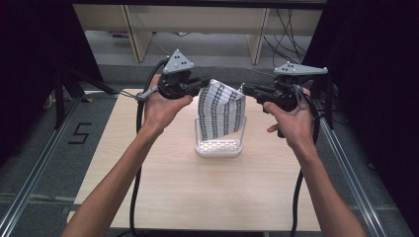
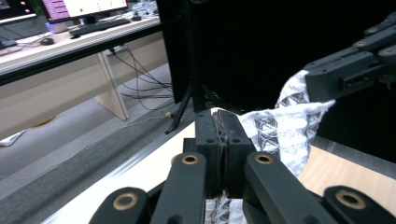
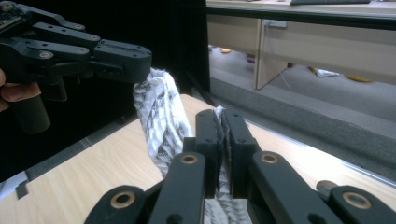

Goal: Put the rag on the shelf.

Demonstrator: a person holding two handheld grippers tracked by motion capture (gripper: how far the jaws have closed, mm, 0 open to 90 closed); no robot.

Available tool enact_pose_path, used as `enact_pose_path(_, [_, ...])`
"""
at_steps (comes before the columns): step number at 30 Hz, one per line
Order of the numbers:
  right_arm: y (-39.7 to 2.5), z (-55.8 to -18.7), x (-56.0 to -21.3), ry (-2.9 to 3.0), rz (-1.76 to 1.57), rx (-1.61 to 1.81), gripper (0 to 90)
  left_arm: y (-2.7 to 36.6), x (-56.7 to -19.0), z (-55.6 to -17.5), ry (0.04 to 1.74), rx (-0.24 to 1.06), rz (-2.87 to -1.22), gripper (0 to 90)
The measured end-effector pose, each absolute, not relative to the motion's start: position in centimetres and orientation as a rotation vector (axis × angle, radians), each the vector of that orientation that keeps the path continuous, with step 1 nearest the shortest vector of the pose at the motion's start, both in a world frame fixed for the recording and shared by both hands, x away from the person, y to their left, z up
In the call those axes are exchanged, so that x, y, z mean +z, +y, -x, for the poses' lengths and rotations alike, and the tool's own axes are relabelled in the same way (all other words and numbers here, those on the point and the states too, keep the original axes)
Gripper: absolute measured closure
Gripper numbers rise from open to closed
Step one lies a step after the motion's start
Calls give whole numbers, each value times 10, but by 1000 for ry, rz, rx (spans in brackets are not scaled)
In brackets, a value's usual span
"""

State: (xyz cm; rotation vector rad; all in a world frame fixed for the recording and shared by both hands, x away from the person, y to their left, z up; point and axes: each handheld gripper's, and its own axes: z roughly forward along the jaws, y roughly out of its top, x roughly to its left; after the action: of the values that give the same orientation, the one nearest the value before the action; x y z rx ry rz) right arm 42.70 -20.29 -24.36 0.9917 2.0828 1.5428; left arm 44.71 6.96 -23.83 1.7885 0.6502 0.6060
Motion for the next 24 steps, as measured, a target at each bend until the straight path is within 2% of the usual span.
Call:
enact_pose_path(9, [-197, -461, -241, 2063, -1031, 1544, 866, 60, -237, -483, 755, 665, -1777, 877])
enact_pose_path(24, [-191, -513, -271, 2020, -1246, 1481, 863, 55, -274, -538, 898, 569, -1735, 873])
